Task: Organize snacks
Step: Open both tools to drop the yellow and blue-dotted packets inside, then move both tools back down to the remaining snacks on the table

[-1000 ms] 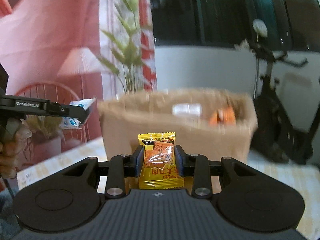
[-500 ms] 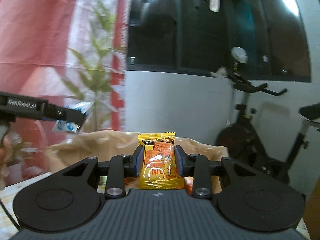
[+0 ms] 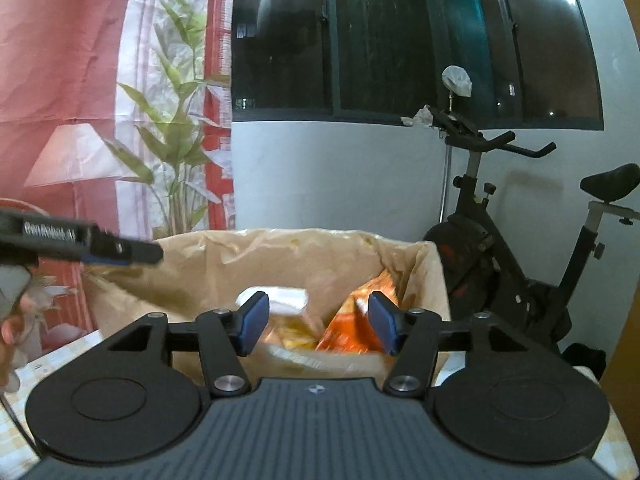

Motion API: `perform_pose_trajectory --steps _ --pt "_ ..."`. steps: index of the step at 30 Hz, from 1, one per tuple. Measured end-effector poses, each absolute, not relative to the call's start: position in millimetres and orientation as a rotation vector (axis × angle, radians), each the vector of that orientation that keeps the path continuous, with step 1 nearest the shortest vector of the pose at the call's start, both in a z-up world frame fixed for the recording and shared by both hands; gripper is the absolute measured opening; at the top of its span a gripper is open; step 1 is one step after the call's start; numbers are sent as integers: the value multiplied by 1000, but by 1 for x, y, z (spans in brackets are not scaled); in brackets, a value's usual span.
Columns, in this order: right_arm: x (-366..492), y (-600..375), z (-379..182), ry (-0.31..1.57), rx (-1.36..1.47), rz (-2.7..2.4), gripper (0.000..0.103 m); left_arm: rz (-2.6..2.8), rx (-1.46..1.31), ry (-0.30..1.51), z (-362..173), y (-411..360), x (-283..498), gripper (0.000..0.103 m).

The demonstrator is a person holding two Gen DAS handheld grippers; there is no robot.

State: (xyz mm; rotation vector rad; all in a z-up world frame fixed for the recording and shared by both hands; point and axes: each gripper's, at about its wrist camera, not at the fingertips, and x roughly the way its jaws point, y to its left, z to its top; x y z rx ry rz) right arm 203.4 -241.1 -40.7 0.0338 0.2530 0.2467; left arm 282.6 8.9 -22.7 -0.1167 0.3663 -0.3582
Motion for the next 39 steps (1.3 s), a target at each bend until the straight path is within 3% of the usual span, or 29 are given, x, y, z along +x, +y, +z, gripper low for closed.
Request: perform_pose_trajectory --steps 7,13,22,39 --pt "161 -235 -50 254 71 257 59 -334 -130 403 -29 37 243 69" --pt "139 -231 -73 338 73 261 59 -330 -145 529 -68 43 235 69" --pt "137 -230 -117 516 106 239 59 -316 -177 686 -135 22 267 45" --pt "143 -246 -147 628 183 208 59 -385 -95 827 -184 -8 304 39"
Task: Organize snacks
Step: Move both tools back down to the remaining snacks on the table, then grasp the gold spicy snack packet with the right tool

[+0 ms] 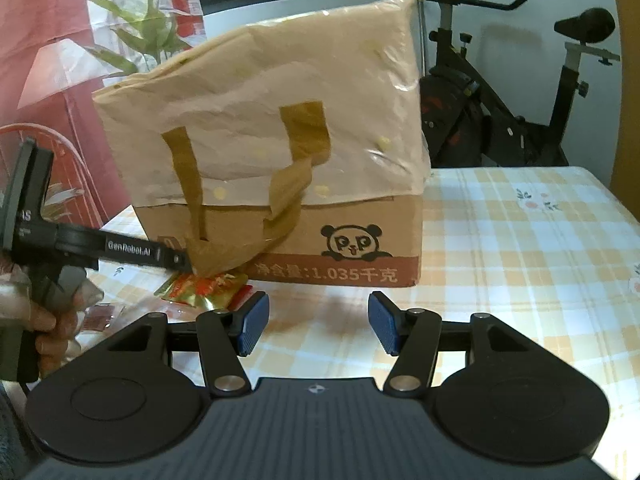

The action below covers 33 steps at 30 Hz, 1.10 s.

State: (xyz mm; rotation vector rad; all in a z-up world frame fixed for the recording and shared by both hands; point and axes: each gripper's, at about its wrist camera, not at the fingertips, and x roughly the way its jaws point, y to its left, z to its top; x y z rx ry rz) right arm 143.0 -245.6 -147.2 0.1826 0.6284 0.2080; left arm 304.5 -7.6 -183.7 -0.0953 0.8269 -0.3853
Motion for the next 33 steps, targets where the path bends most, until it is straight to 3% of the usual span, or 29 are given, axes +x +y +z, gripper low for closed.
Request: perform_pose_trajectory --steps 14,23,33 --pt "143 -240 -155 665 194 226 59 -527 -104 912 -191 -25 265 38" --pt "144 -237 -157 682 192 235 59 -444 -120 792 -172 -15 303 38" --pt "145 -240 -161 708 203 220 59 -532 -40 826 -192 -38 320 38"
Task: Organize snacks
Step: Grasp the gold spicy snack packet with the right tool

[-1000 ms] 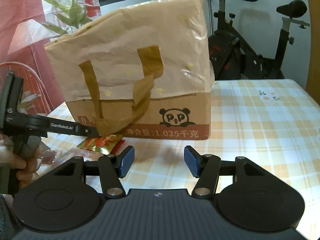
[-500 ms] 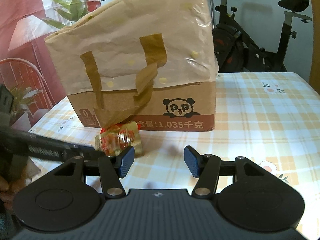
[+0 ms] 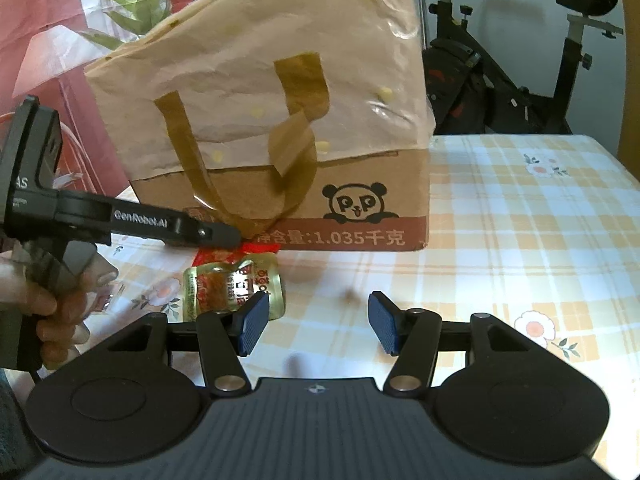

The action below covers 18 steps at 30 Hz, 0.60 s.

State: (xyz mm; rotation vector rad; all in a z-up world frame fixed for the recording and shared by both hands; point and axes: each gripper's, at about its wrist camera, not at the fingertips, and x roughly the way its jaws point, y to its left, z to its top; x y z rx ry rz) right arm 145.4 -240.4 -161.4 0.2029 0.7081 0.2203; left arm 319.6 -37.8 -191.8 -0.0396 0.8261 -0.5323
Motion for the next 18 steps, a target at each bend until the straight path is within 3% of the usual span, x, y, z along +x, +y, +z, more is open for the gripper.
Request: perform_pose_trajectory --steps 18 --pt "153 -228 -168 764 165 259 59 -593 -177 911 -190 -36 253 38"
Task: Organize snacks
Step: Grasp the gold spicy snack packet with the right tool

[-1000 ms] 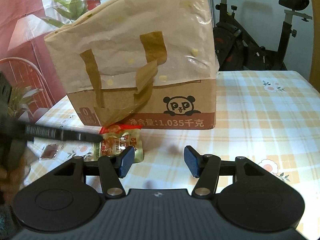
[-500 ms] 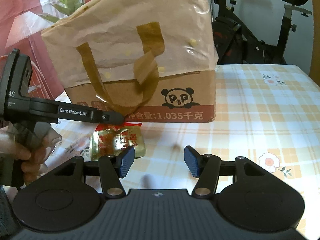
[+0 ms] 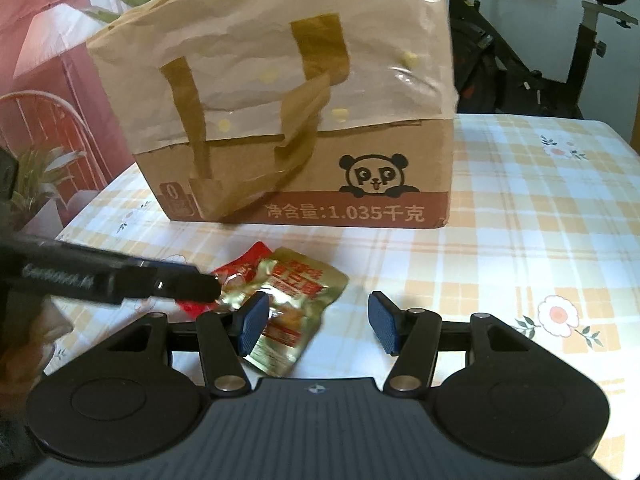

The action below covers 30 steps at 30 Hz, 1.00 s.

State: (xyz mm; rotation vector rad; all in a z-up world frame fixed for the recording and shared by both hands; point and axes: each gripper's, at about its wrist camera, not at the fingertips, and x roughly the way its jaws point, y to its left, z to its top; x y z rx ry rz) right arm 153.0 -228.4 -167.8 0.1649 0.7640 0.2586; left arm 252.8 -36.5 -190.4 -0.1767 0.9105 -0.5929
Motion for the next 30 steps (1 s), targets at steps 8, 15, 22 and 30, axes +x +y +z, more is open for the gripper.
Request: perform_pose_trajectory --steps 8,15,22,30 --pt "177 -212 -167 794 154 249 63 -471 -255 896 -181 -1 250 38" --pt "173 -190 -177 824 2 238 70 -405 -295 854 -170 23 246 38" --pt "154 -200 -182 816 -39 190 73 -399 -285 851 -173 20 242 38" --pt "155 -212 -180 803 -17 124 73 -400 -275 856 -179 16 235 38"
